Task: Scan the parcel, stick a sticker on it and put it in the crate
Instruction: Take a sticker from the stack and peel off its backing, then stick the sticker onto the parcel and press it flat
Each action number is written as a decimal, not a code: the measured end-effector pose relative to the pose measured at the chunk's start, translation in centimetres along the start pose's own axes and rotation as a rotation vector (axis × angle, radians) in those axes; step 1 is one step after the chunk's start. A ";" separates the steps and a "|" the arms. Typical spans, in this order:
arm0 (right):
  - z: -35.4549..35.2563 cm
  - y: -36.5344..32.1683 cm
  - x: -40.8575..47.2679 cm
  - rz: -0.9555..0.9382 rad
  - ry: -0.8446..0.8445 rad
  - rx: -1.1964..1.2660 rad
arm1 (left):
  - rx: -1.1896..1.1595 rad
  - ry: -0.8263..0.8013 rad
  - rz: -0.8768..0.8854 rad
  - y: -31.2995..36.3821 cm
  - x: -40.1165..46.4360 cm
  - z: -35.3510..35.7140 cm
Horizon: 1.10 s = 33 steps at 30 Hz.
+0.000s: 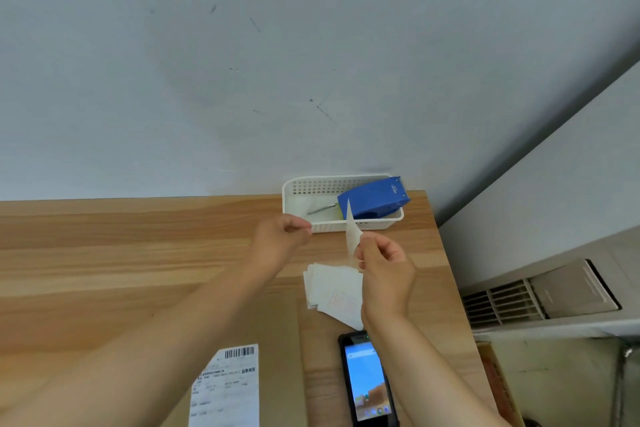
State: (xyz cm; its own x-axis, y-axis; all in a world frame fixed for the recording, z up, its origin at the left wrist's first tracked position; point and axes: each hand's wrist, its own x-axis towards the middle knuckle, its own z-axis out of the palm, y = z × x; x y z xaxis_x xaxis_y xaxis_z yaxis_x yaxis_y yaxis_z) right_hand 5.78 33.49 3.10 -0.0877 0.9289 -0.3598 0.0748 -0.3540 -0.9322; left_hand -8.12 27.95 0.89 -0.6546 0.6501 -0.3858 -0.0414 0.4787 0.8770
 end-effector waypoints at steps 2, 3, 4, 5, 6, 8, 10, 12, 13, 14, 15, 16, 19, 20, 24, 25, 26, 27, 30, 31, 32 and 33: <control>0.5 0.6 -1.1 -0.077 -0.042 -0.043 | -0.108 -0.035 -0.005 0.3 -2.2 0.1; 0.8 0.9 -1.8 -0.118 -0.063 -0.063 | -0.170 -0.043 -0.021 0.4 -3.1 0.0; 1.1 1.3 -2.5 -0.161 -0.088 -0.090 | -0.237 -0.039 -0.042 0.4 -4.0 0.0; 1.4 1.6 -3.3 -0.203 -0.120 -0.124 | -0.311 -0.024 -0.065 0.3 -4.6 -0.2; 1.6 1.9 -4.1 -0.249 -0.156 -0.165 | -0.372 -0.001 -0.082 0.2 -5.3 -0.5; 2.0 2.6 -5.6 -0.352 -0.216 -0.245 | -0.443 0.057 -0.098 -0.2 -6.5 -1.3; 2.1 3.3 -6.8 -0.451 -0.257 -0.312 | -0.479 0.105 -0.098 -0.9 -7.4 -2.3; 2.3 3.8 -7.7 -0.528 -0.310 -0.371 | -0.500 0.140 -0.102 -1.4 -8.2 -3.3; 2.3 4.0 -8.0 -0.555 -0.356 -0.386 | -0.516 0.151 -0.104 -1.7 -8.6 -3.8; 2.3 4.2 -8.4 -0.580 -0.399 -0.392 | -0.530 0.163 -0.103 -1.9 -9.0 -4.3; 2.2 4.4 -8.7 -0.598 -0.425 -0.386 | -0.528 0.173 -0.095 -2.2 -9.3 -4.9; 2.1 4.5 -8.9 -0.585 -0.424 -0.368 | -0.518 0.178 -0.083 -2.5 -9.6 -5.4; 2.3 4.2 -8.8 -0.363 -0.284 -0.262 | -0.470 0.163 -0.071 -3.7 -10.6 -7.4; 2.3 4.2 -8.5 -0.290 -0.250 -0.261 | -0.459 0.156 -0.062 -4.2 -10.8 -8.1; 3.4 4.1 -8.2 -0.002 -0.460 -0.412 | -0.418 0.140 -0.024 -6.0 -11.5 -10.5; 3.8 4.4 -8.5 0.068 -0.499 -0.407 | -0.414 0.133 -0.018 -6.5 -11.7 -11.0; 4.1 4.7 -8.8 0.111 -0.510 -0.401 | -0.414 0.125 -0.015 -6.9 -11.8 -11.5; 4.4 5.0 -9.2 0.137 -0.507 -0.396 | -0.410 0.118 -0.016 -7.3 -11.9 -12.0; 5.3 5.8 -10.2 0.160 -0.476 -0.385 | -0.394 0.104 -0.036 -8.5 -12.2 -13.6; 5.6 5.9 -10.5 0.146 -0.473 -0.388 | -0.392 0.100 -0.043 -9.0 -12.3 -14.1; 5.9 6.0 -10.8 0.127 -0.473 -0.400 | -0.389 0.097 -0.052 -9.5 -12.3 -14.6; 6.2 6.1 -11.1 0.113 -0.472 -0.401 | -0.384 0.092 -0.062 -10.0 -12.3 -15.1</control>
State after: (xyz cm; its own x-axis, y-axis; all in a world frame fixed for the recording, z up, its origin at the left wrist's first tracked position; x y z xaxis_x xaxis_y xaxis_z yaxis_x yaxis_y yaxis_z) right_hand 1.10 20.35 1.15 -0.4793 0.7079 -0.5189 0.4679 -0.2941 -0.8334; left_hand -11.07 6.22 1.20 -0.7064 0.5629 -0.4291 -0.3507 0.2482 0.9030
